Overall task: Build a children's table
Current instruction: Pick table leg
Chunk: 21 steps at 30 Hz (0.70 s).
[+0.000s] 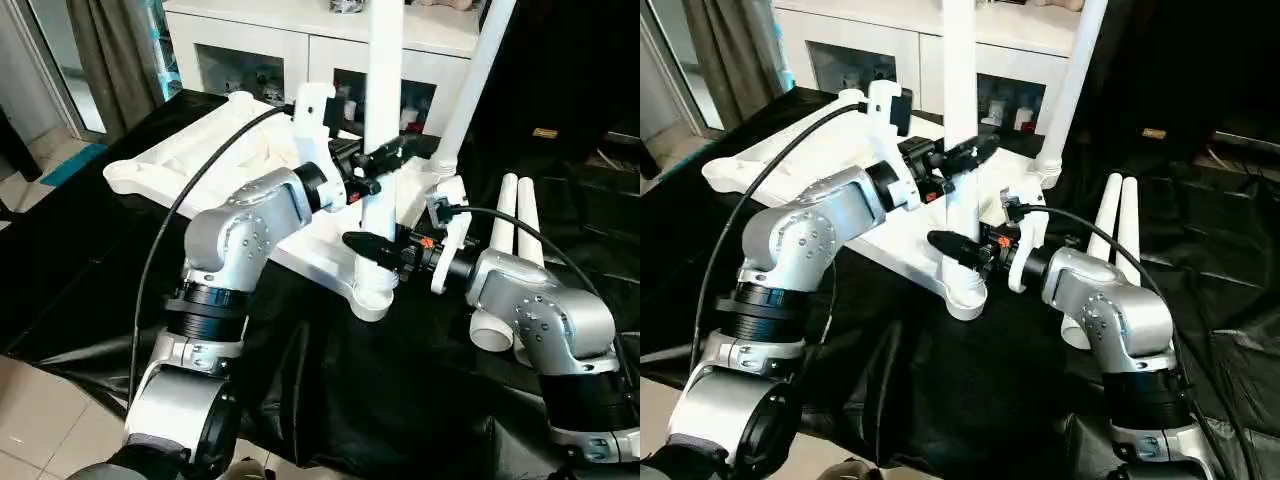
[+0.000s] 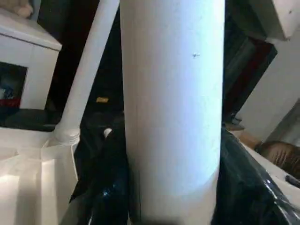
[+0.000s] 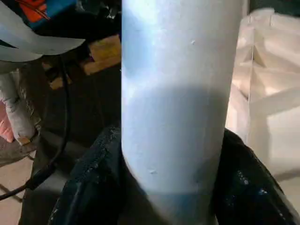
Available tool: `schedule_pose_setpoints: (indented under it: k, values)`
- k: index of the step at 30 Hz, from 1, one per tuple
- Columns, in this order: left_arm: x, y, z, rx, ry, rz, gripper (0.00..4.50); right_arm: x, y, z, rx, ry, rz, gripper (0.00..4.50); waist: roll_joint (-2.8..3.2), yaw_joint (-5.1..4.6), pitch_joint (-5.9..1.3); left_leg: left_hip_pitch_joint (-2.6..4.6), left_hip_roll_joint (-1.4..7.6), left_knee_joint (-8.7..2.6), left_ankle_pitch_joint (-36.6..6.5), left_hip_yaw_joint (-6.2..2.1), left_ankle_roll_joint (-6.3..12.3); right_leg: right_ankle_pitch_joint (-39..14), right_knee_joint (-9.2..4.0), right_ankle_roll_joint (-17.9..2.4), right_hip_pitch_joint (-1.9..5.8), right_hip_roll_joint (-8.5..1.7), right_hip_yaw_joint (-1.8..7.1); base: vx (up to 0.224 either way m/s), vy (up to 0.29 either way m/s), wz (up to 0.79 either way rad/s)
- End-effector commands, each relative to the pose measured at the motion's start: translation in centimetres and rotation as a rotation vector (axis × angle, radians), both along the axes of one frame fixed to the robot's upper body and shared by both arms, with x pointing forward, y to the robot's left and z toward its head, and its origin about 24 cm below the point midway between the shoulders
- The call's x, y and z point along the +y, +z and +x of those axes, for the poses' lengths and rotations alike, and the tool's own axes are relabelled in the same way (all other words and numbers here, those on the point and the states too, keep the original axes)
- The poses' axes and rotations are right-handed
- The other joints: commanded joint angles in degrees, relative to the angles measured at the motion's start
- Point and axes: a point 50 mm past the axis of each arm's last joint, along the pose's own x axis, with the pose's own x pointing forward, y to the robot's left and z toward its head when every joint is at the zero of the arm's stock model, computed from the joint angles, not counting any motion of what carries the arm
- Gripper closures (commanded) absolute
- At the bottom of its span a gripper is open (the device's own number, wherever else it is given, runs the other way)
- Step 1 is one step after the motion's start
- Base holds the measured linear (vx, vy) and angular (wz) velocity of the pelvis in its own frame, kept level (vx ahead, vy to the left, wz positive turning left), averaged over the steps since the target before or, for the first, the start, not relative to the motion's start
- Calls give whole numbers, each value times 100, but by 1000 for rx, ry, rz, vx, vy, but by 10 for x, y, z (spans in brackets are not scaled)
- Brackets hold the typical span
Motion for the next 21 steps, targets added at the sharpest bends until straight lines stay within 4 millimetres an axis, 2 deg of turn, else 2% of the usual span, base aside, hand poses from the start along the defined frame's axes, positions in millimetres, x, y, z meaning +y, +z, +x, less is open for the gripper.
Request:
schedule_pose_setpoints:
  k: [1, 3, 4, 5, 6, 7, 11, 17, 21]
  values:
    - [2, 2, 0, -10, -19, 32, 262, 0, 19, 2, -29, 58, 80, 184, -77, -2, -424, 77, 378, -352, -505, -209, 176, -1124, -438, -722, 292, -621, 383, 0, 0, 0]
    - [2, 2, -1, -15, -33, 42, 262, -2, 20, 1, -20, 73, 85, 175, -75, -1, -429, 81, 383, -352, -498, -212, 205, -1106, -429, -737, 293, -615, 380, 0, 0, 0]
    - [2, 1, -2, -22, -55, 61, 262, -5, 22, -1, -21, 109, 67, 150, -106, 6, -423, 86, 385, -351, -484, -206, 209, -1108, -429, -726, 296, -619, 384, 0, 0, 0]
    - [1, 2, -3, -26, -63, 66, 262, -7, 23, -3, -20, 127, 54, 142, -95, 18, -428, 82, 386, -348, -454, -209, 206, -1092, -419, -720, 304, -621, 383, 0, 0, 0]
    - [1, 2, -3, -29, -68, 69, 262, -9, 23, -4, -18, 140, 45, 142, -89, 23, -426, 90, 390, -343, -454, -201, 206, -1068, -415, -704, 289, -612, 389, 0, 0, 0]
    - [2, 3, -4, -35, -78, 76, 262, -13, 24, -5, -8, 165, 31, 138, -109, 34, -426, 80, 386, -342, -422, -202, 213, -1029, -410, -699, 301, -616, 389, 0, 0, 0]
    - [1, 5, -7, -48, -114, 75, 262, -19, 24, -7, 16, 211, -2, 138, -121, 45, -422, 68, 387, -332, -385, -202, 227, -982, -408, -767, 307, -629, 384, 0, 0, 0]
    - [-4, 8, -15, -64, -194, 56, 262, -17, 19, -9, 55, 248, -29, 138, -143, 39, -425, 65, 383, -317, -338, -199, 250, -1029, -398, -832, 312, -634, 380, 0, 0, 0]
    - [-7, 9, -21, -73, -240, 48, 262, -15, 16, -8, 68, 245, -40, 138, -124, 36, -424, 67, 392, -319, -362, -204, 237, -1043, -402, -870, 303, -632, 378, 0, 0, 0]
